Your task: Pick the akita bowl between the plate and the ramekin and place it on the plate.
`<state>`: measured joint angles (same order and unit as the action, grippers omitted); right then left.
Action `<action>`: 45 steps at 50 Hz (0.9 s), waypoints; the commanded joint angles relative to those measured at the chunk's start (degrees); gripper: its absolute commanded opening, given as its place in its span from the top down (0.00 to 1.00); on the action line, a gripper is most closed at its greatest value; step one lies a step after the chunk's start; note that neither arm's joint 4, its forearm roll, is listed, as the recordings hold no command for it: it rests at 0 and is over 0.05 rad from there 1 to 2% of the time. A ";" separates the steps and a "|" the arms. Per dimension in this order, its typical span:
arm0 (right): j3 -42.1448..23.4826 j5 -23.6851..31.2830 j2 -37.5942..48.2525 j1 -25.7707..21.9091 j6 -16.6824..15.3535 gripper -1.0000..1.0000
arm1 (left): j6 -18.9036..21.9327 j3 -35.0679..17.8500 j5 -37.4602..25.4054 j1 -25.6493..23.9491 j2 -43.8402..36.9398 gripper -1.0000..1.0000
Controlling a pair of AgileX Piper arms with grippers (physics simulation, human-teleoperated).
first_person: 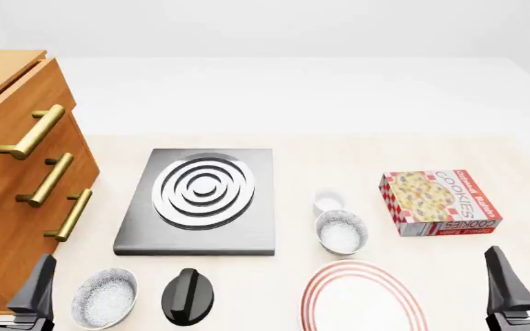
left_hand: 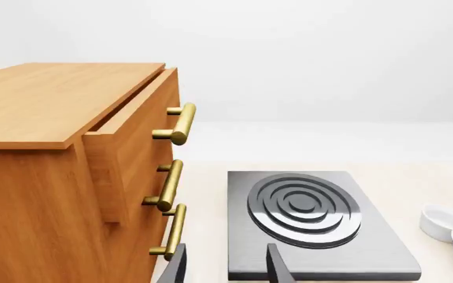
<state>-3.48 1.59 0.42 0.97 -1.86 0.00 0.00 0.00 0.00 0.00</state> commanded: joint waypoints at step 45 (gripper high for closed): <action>-77.10 39.34 35.35 -11.39 -4.09 0.00 | 0.00 0.00 0.00 0.00 0.00 0.00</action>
<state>-69.09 34.07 28.27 -8.81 -5.53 0.00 0.00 0.00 0.00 0.00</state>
